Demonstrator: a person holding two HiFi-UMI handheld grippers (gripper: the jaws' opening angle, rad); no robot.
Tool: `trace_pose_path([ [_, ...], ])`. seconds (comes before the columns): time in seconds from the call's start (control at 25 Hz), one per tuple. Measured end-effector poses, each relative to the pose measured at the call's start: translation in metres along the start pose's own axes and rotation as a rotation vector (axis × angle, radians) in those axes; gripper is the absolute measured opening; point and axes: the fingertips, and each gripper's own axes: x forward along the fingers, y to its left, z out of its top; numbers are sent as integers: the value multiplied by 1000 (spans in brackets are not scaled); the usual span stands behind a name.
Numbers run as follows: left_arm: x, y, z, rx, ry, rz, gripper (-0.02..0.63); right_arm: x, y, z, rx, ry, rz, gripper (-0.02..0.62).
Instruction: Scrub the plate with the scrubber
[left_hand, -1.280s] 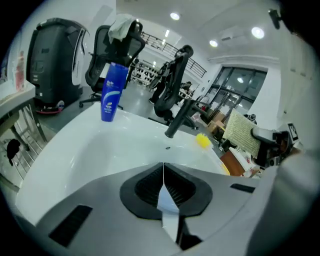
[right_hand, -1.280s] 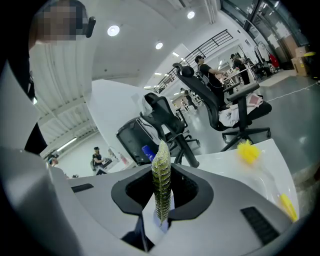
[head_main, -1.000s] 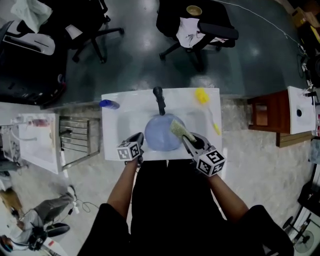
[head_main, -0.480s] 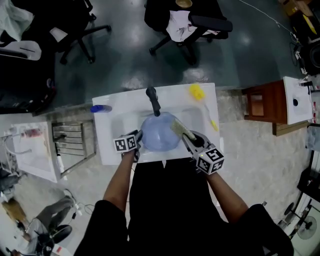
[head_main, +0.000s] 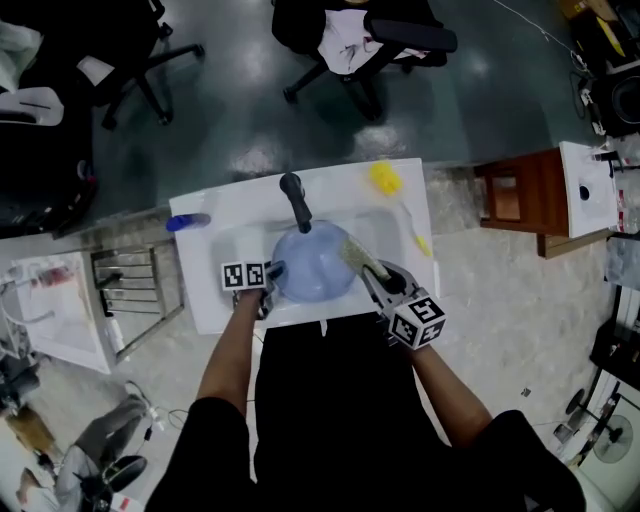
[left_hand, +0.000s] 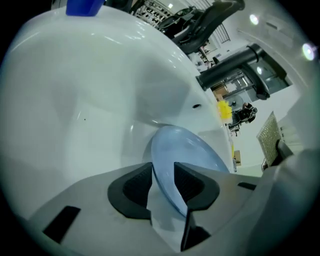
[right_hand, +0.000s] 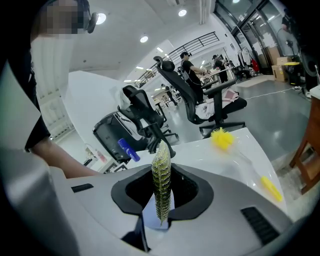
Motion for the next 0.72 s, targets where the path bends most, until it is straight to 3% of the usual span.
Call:
trace_pose_path([
  [0.12, 2, 3, -5, -8, 26, -1, 80, -3, -2, -3, 5, 3, -6, 64],
  [0.24, 5, 5, -15, -13, 75, -1, 81, -6, -3, -3, 6, 4, -5, 64],
  [0.56, 5, 7, -13, -97, 60, 7, 57, -13, -3, -6, 1, 13, 21, 64],
  [0.72, 10, 9, -23, -66, 145, 23, 60, -17, -4, -7, -6, 21, 41, 64],
])
